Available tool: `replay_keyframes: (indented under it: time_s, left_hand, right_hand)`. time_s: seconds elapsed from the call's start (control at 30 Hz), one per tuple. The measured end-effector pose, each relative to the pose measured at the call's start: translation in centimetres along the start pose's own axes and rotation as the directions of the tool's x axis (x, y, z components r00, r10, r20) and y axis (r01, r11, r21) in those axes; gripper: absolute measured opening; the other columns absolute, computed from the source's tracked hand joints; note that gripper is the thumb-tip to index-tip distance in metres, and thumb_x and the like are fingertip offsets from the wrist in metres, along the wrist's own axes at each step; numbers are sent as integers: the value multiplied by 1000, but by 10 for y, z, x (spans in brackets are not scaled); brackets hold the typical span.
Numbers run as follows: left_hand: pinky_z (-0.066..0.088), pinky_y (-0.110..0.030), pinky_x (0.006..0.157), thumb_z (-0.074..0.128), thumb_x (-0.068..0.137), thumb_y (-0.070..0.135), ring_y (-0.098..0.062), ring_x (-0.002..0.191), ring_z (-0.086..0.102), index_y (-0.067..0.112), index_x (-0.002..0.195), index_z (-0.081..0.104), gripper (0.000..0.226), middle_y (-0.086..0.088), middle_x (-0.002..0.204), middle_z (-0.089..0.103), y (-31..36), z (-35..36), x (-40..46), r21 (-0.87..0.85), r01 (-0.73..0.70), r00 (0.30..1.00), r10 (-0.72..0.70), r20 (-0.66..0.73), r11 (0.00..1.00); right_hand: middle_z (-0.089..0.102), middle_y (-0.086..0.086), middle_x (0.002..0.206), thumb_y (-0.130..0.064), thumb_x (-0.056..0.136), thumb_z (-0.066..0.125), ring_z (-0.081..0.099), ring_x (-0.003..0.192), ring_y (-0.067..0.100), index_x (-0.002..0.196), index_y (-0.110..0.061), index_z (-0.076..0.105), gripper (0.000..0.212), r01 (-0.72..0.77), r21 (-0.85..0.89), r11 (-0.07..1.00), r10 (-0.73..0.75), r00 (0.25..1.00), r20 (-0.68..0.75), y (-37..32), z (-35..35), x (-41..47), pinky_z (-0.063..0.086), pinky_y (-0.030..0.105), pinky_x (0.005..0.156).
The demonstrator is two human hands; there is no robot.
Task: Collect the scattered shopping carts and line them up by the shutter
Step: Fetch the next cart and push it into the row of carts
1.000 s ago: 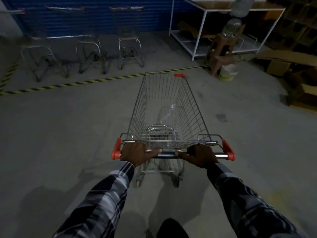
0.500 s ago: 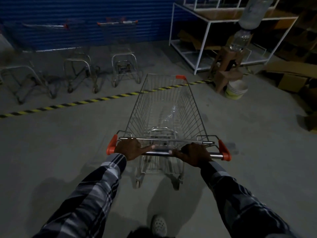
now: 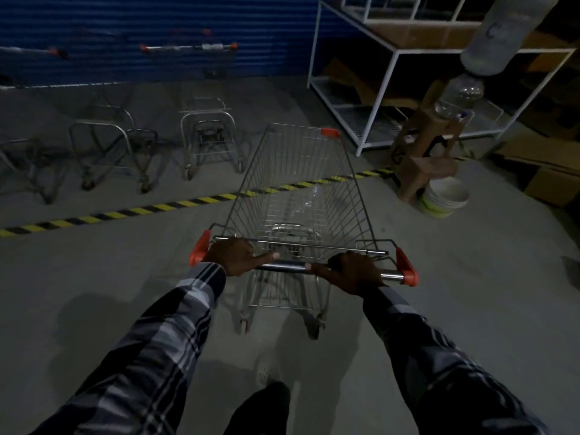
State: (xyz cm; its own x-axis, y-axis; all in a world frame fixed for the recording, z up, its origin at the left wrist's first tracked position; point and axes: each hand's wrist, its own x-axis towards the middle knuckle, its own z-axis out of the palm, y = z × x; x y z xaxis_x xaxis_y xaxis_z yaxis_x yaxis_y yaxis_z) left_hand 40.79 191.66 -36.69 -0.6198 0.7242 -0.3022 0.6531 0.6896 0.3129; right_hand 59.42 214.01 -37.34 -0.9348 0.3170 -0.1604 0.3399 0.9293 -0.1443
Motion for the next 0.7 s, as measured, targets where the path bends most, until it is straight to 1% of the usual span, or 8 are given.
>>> replay_keyframes:
  time_s: [0.1, 0.17, 0.3, 0.43, 0.5, 0.57, 0.63, 0.7]
  left_hand:
    - [55, -36, 73, 27, 67, 99, -19, 58, 66, 16, 52, 55, 88, -8, 54, 63, -6, -30, 82, -21, -5, 1000, 5, 0, 1000]
    - [55, -38, 75, 27, 68, 98, -20, 58, 65, 17, 52, 55, 88, -9, 53, 61, -10, -47, 131, -32, -6, 1000, 6, 11, 999]
    - [52, -40, 72, 32, 68, 98, -22, 54, 61, 16, 52, 49, 85, -4, 49, 48, -19, -78, 225, -72, -14, 1000, 14, 11, 997]
    - [52, -41, 72, 32, 69, 97, -24, 56, 62, 16, 50, 48, 85, -8, 49, 49, -27, -117, 328, -66, -3, 1000, 2, -15, 998]
    - [53, -39, 75, 31, 73, 95, -21, 61, 63, 14, 52, 52, 87, -12, 57, 59, -34, -135, 381, -60, 18, 1000, -20, -20, 998]
    - [48, -38, 82, 27, 74, 95, -17, 75, 66, 14, 59, 60, 90, -6, 72, 67, -37, -156, 429, -44, 46, 999, -47, -21, 998]
    - [43, -40, 91, 27, 77, 93, -18, 88, 65, 17, 66, 65, 85, 0, 79, 67, -36, -176, 474, -56, 69, 997, -72, -41, 996]
    - [35, -42, 99, 30, 82, 87, -17, 93, 64, 16, 78, 71, 82, 0, 89, 70, -33, -194, 514, -45, 120, 990, -123, -69, 992]
  right_hand:
    - [58, -4, 58, -91, 75, 18, 58, 61, 13, 55, -18, 53, 83, -1, -23, 1000, 1, 1000, 22, 30, -20, 84, 48, 31, 67]
    - [55, -4, 54, -94, 72, 16, 58, 59, 13, 51, -19, 49, 85, 6, -14, 1000, -5, 1000, 21, 51, -31, 136, 51, 33, 70]
    - [55, -1, 53, -99, 65, 15, 57, 58, 13, 51, -15, 49, 92, 24, 3, 1000, -25, 999, 21, 90, -52, 236, 50, 33, 68]
    - [54, -3, 52, -98, 67, 17, 59, 62, 14, 50, -15, 49, 90, 48, -10, 999, -48, 999, -1, 129, -74, 346, 47, 31, 68]
    - [53, -3, 51, -96, 69, 21, 60, 63, 14, 49, -15, 47, 87, 42, -9, 999, -42, 999, -5, 147, -85, 404, 48, 31, 69]
    - [50, -3, 49, -96, 69, 22, 58, 59, 14, 48, -13, 43, 88, 29, 4, 1000, -29, 1000, 4, 162, -98, 460, 47, 30, 67]
    - [44, -2, 45, -95, 69, 24, 54, 53, 12, 47, -13, 38, 86, 37, 24, 999, -37, 999, 5, 176, -112, 512, 41, 28, 61]
    - [43, -2, 44, -95, 69, 27, 54, 52, 11, 46, -14, 39, 85, 35, 57, 998, -35, 999, 2, 193, -119, 564, 38, 28, 59]
